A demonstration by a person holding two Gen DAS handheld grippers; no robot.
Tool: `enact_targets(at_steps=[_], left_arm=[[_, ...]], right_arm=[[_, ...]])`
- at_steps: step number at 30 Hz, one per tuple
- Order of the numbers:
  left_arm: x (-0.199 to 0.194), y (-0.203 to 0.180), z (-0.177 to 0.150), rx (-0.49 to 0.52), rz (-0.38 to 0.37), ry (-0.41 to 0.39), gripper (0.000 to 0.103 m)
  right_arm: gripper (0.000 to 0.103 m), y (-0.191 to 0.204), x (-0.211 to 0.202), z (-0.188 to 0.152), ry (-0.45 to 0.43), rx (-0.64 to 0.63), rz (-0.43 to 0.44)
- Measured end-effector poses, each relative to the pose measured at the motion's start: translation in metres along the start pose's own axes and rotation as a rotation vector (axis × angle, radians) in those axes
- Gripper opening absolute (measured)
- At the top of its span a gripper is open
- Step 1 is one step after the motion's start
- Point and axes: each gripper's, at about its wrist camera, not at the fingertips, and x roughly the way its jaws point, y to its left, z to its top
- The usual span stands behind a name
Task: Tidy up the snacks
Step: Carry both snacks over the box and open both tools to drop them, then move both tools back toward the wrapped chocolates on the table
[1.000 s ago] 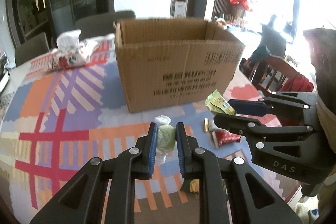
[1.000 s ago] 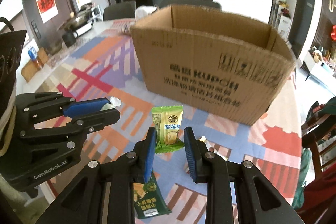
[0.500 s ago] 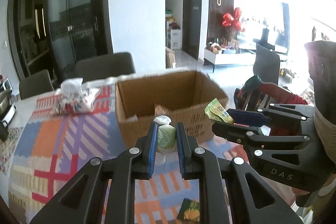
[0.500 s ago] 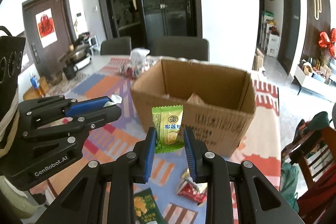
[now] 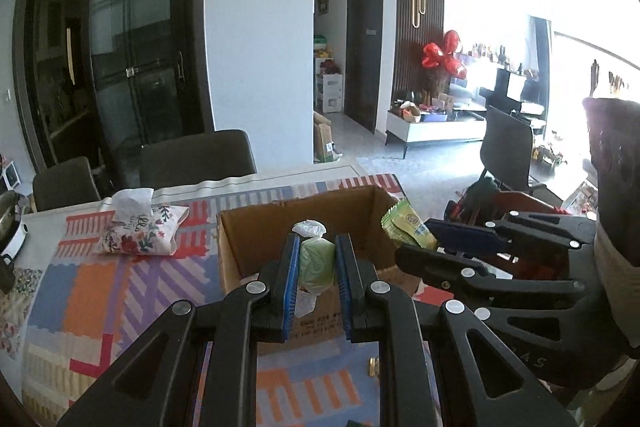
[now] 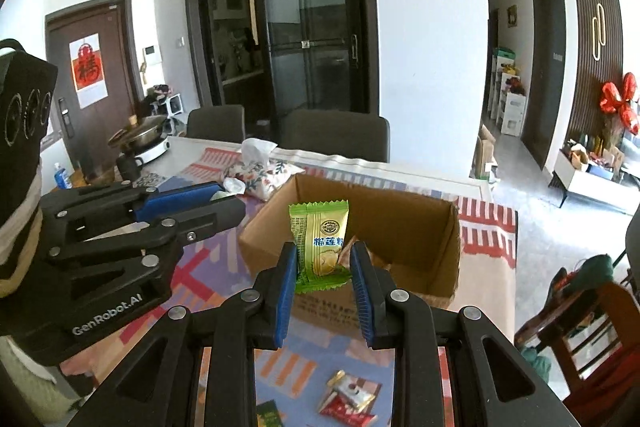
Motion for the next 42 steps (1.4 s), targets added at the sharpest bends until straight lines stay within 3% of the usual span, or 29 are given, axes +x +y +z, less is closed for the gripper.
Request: enact_targets(at_steps=[18,20,21,22,25,26,33,42], left_arm=[[0.073,0.021,0.027,-0.045,0.04,0.11,0.019],[0.08,0.021,0.028,-0.05,0.068,0.122,0.023],[0.083,0.022,0.028,-0.051,0.082,0.128,0.033],[0.083,0.022,0.027,-0.05,0.086,0.126,0.036],[0.077,0.02,0.021,-0.042,0.096,0.12,0.042],[0.074,0.018,0.02,-0.036,0.097,0.113,0.043],[0.044,-0.001,0.002,0.021,0.115,0.081,0.054],[0.014,-0.025,-0.035,0.061,0.133,0.082,0.061]], right_arm=[[0.028,-0.043,0.061,0.025,0.087,0.06,-0.058],[0.029,-0.046,0.068,0.024,0.103,0.062,-0.067],[0.029,-0.046,0.071,0.023,0.105,0.065,-0.071],[0.03,-0.048,0.073,0.023,0.106,0.069,-0.076],[0.05,-0.051,0.074,0.017,0.112,0.071,-0.103],[0.052,-0.05,0.072,0.014,0.105,0.067,-0.112],[0.057,-0.041,0.044,-0.007,0.078,0.035,-0.09],[0.057,-0.024,0.016,-0.047,0.102,-0.018,-0.049]])
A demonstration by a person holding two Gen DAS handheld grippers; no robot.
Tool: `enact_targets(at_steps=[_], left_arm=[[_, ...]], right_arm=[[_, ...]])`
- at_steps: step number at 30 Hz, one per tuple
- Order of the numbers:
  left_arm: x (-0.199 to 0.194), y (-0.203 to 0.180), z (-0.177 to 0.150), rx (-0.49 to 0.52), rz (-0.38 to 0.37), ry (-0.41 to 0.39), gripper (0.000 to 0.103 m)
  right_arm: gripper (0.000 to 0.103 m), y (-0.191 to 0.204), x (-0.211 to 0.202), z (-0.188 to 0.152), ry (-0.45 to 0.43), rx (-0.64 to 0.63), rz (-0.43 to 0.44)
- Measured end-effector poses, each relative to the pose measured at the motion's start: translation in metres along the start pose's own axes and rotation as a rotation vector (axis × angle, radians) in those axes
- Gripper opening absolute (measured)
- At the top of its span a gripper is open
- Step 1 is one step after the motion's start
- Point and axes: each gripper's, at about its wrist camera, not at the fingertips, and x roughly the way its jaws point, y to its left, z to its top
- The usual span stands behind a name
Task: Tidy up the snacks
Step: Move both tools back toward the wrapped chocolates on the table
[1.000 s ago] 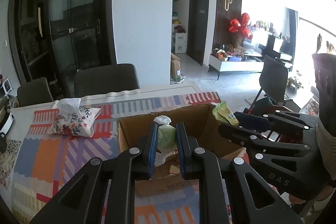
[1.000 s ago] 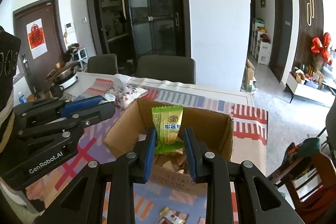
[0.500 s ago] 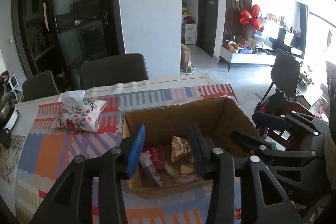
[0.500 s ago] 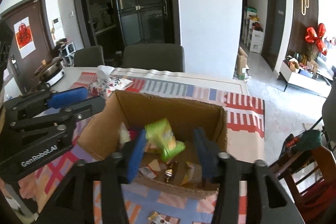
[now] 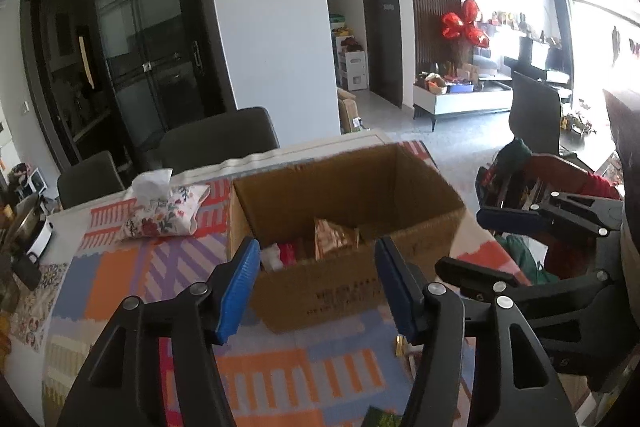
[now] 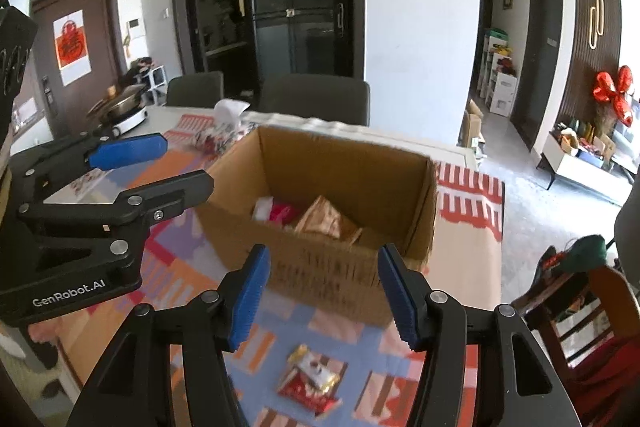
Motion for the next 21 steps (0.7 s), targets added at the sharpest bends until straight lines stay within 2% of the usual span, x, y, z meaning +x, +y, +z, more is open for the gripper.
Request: enact_targets(at_steps=[10,21], left_arm=[[0.0,-0.004,-0.054,-0.079,-0.017,0.118,0.061],[0.025,-0.021,-0.102,-0.109,-0.059,0.268,0.061]], right_arm=[[0.057,0.01,-0.005,-0.042,0.045,-0.045,0.018],[0.057,0.015,0.027,-0.083,0.202,-0.109,0.054]])
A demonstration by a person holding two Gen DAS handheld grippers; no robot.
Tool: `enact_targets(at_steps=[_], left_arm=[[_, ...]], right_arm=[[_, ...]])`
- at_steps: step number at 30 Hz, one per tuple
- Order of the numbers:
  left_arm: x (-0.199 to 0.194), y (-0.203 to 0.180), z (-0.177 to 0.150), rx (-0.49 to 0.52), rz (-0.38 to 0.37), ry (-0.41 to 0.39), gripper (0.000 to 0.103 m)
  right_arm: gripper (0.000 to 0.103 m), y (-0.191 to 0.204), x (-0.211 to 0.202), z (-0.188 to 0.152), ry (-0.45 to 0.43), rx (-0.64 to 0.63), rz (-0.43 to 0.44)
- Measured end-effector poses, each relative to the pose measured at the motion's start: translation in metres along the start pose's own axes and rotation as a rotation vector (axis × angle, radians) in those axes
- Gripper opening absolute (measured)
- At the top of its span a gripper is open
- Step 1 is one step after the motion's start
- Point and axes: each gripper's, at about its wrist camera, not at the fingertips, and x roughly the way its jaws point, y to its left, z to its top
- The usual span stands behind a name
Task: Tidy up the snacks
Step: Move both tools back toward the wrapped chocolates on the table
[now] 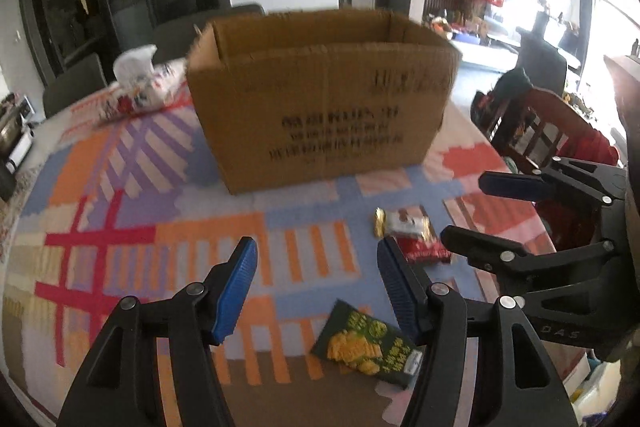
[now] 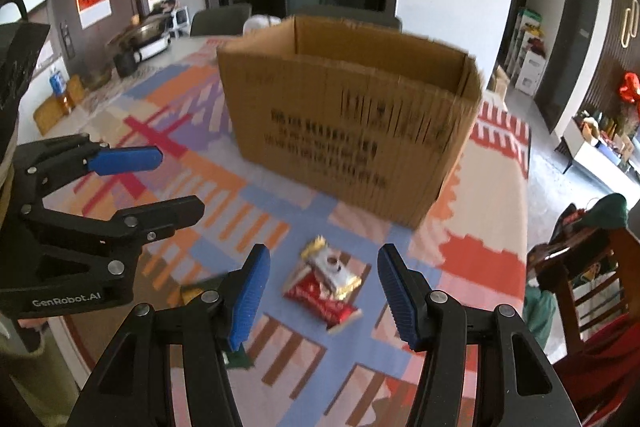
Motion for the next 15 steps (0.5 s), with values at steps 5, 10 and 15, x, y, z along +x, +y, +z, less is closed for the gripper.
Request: enact_targets(at_steps=[5,10,15], left_arm=[[0.017,-0.005,-0.013,-0.021,-0.017,0.062,0.061],[0.033,-0.005,-0.018,-0.034,-0.033,0.117,0.061],[0.046,-0.006,-0.023,-0.028,-0.02,0.15,0.061]], right_arm=[[0.057,0.001,0.019,-0.013,0.073,-0.032,0.03],[0.057,0.002,0.038,-0.021,0.131,-0.062,0.044],[0.057,0.0,0.055,-0.025,0.173,-0.077,0.04]])
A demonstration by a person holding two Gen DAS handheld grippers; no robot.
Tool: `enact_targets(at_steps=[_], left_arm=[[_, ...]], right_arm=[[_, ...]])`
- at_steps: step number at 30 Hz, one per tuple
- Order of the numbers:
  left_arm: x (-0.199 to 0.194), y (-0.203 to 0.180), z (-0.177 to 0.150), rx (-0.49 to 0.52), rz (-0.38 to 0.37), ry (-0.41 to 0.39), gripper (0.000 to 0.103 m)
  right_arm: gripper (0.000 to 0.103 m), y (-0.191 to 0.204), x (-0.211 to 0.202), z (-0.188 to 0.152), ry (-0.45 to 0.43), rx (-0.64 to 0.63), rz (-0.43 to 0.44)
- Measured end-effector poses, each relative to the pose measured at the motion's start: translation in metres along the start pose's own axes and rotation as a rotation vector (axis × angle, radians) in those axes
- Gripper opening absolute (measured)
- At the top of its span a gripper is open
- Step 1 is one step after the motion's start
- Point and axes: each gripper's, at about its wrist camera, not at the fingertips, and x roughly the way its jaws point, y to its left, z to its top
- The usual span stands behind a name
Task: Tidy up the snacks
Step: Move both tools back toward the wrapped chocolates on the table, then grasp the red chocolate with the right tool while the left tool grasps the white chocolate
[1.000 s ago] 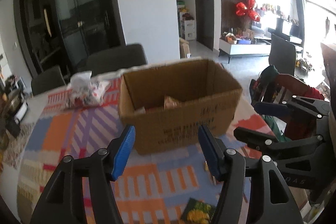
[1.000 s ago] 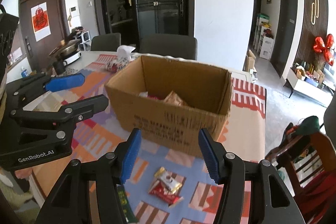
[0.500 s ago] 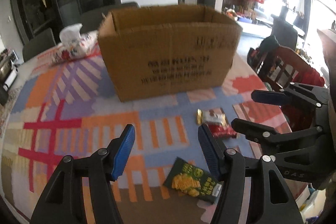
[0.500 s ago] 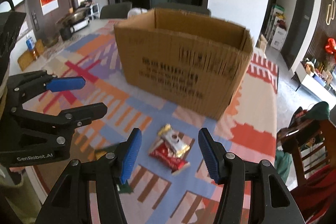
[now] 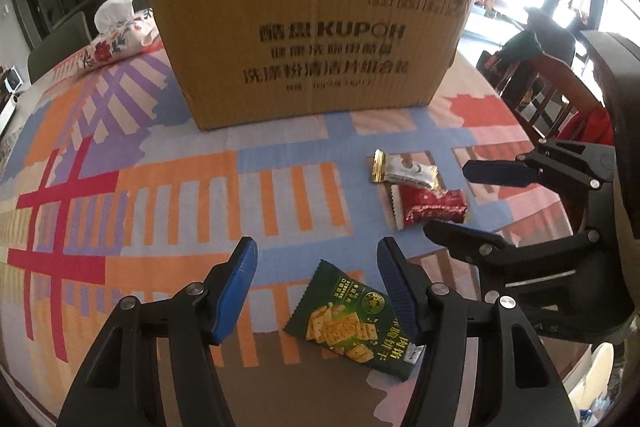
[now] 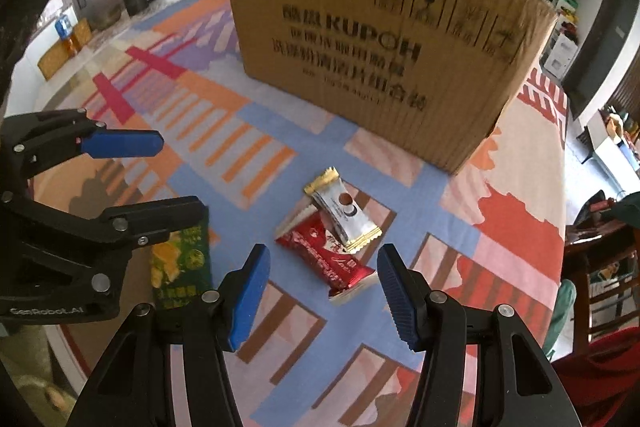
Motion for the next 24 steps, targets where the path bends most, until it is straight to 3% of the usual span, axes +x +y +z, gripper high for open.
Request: enact_targets(at_steps=[6,10,18,24], left_arm=[[0.014,0.0,0.002,0.02,-0.03,0.029,0.061],[0.019,-0.001,0.008,0.055,-0.064,0.031,0.061],[0.028,-0.007,0.021,0.153,-0.094,0.033,0.061],[0.029,-0.022,0.031,0.174,-0.137,0.028,0.061]], right_arm=[[0.056,-0.001,0.017,0.003,0.028,-0.018,-0.017],[0.045,-0.001,0.025,0.003,0.048,-0.001,0.004],[0.023,-0.003,0.017,-0.005,0.02,0.051,0.006],[0.023,-0.02,-0.007,-0.016,-0.059,0.184,-0.031]])
